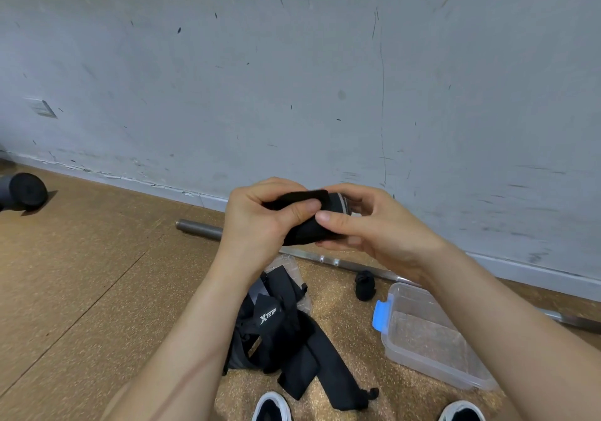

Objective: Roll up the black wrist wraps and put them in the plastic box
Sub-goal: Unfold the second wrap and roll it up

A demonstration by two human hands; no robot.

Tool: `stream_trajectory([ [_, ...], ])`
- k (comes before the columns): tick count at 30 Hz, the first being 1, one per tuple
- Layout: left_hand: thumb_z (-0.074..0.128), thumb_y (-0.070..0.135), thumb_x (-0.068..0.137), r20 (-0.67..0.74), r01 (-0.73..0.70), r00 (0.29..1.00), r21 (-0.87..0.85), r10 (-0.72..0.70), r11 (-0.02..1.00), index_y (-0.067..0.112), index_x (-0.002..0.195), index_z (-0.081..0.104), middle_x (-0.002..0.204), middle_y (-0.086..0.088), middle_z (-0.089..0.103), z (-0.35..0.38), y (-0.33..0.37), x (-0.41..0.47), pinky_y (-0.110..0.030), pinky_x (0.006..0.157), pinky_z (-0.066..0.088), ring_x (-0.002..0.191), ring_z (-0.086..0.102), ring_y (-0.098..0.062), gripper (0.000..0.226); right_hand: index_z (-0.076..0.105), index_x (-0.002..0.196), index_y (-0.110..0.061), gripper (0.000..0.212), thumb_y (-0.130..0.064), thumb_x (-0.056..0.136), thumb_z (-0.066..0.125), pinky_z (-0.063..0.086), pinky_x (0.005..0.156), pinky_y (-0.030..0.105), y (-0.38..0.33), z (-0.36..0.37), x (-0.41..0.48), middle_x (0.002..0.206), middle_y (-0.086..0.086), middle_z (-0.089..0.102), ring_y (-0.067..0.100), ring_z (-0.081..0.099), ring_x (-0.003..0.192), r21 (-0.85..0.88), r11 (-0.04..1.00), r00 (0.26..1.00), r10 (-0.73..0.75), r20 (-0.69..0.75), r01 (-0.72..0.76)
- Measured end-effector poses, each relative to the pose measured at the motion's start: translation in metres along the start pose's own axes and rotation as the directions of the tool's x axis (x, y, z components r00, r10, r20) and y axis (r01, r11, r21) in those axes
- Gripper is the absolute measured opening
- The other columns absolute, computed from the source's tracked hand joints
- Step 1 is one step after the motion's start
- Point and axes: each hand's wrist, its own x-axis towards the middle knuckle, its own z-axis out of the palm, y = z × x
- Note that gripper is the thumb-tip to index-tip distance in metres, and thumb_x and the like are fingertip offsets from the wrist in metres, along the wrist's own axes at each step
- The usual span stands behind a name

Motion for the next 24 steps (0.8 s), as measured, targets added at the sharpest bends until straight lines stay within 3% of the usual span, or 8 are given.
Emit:
stream_trajectory([
  [5,0.081,0.014,0.058,0.003,0.048,0.999,-0.118,-0.048,0.992,0.019,0.067,0.077,0.089,0.011,0.072,-0.002,-0.006,0.001,-0.020,0.068,0.054,0.084,0.069,-0.006,0.011,0.075,0.104,-0.026,0.041,-0.007,0.070,0.086,0.056,0.093,0.040,0.001,0.000,0.005,0.121,0.002,0.067,0.024,0.072,0.099,-0.267,0.948,0.972,-0.207,-0.113,0.171],
  [11,0.087,0.014,0.052,-0.029,0.107,0.993,-0.206,-0.115,0.973,0.025,0.065,0.078,0.097,0.009,0.074,0.005,-0.013,0.001,-0.023,0.072,0.055,0.092,0.070,-0.011,0.019,0.074,0.100,-0.026,0.044,0.006,0.071,0.082,0.059,0.089,0.040,-0.005,0.005,0.000,0.106,0.001,0.073,0.022,0.074,0.084,-0.291,0.939,0.963,-0.230,-0.140,0.182],
  [14,0.087,0.004,0.055,-0.051,0.125,0.989,-0.255,-0.142,0.959,0.028,0.079,0.068,0.103,0.004,0.073,0.006,-0.019,0.002,-0.036,0.079,0.059,0.098,0.069,-0.020,0.040,0.074,0.096,-0.029,0.045,0.007,0.069,0.082,0.060,0.085,0.038,-0.008,0.006,-0.002,0.107,0.000,0.071,0.019,0.073,0.083,-0.317,0.929,0.957,-0.246,-0.151,0.189],
  [18,0.086,0.021,0.064,0.096,0.308,0.951,-0.317,-0.293,0.897,0.027,0.108,0.068,0.115,-0.011,0.064,0.010,-0.016,-0.002,-0.039,0.075,0.059,0.095,0.072,-0.027,0.048,0.075,0.092,-0.026,0.042,0.010,0.071,0.077,0.060,0.085,0.043,-0.010,0.005,-0.002,0.104,0.004,0.071,0.027,0.072,0.085,-0.276,0.938,0.946,-0.266,-0.187,0.209],
  [20,0.088,0.031,0.064,0.114,0.334,0.942,-0.303,-0.314,0.892,0.027,0.108,0.069,0.114,-0.012,0.063,0.010,-0.014,-0.002,-0.035,0.072,0.059,0.094,0.072,-0.027,0.049,0.075,0.094,-0.023,0.034,0.006,0.076,0.075,0.059,0.088,0.044,-0.009,0.003,-0.001,0.103,0.006,0.072,0.028,0.072,0.087,-0.215,0.950,0.948,-0.266,-0.172,0.228],
  [24,0.080,0.046,0.069,0.063,0.299,0.954,-0.262,-0.293,0.918,0.025,0.106,0.065,0.113,-0.011,0.068,0.015,-0.012,-0.003,-0.038,0.078,0.059,0.101,0.071,-0.027,0.045,0.076,0.100,-0.022,0.027,-0.004,0.080,0.078,0.058,0.090,0.040,-0.007,0.003,-0.001,0.101,0.006,0.075,0.026,0.074,0.089,-0.170,0.961,0.952,-0.249,-0.180,0.219],
])
